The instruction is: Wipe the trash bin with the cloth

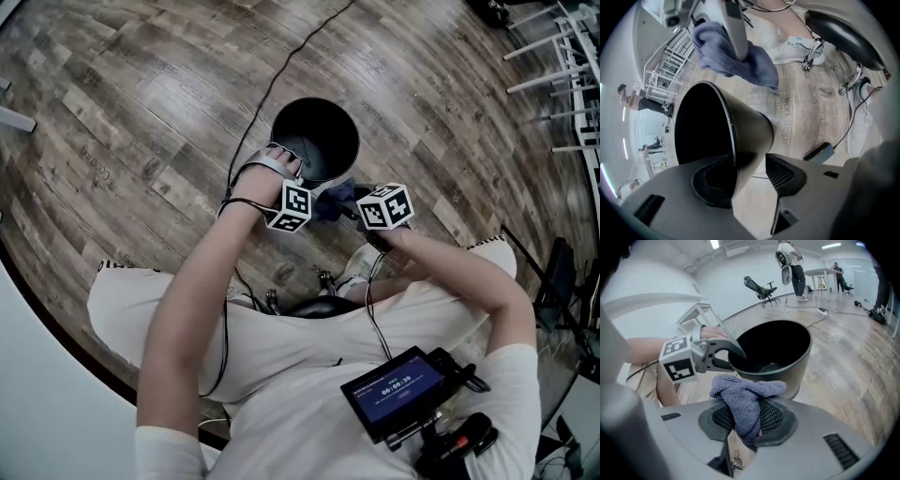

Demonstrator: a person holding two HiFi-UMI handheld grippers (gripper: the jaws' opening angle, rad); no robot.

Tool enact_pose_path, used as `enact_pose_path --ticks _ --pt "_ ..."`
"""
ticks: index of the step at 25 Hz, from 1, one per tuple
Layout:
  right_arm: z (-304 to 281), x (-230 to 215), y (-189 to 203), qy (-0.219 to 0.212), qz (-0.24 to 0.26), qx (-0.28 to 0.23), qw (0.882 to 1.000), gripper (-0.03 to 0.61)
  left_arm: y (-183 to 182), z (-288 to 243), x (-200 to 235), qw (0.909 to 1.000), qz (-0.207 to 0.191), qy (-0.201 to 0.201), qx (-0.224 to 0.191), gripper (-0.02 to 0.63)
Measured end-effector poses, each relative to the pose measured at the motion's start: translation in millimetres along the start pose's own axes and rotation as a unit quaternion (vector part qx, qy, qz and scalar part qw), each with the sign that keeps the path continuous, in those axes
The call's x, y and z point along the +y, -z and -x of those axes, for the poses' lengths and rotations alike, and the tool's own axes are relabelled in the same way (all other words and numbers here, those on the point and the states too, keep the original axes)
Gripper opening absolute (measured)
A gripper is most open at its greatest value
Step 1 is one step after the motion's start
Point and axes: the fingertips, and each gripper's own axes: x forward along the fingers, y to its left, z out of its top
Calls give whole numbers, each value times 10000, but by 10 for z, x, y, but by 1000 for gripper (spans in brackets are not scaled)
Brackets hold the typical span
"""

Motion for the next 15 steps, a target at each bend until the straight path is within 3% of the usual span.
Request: enact_pose_path --ticks 7,15 --pt "257 120 -365 230 395 -416 9981 97 31 -11 21 9995 -31 -277 130 203" --pt "-7 -26 -282 284 611 -80 9977 97 26 5 24 9996 -98 -171 221 162"
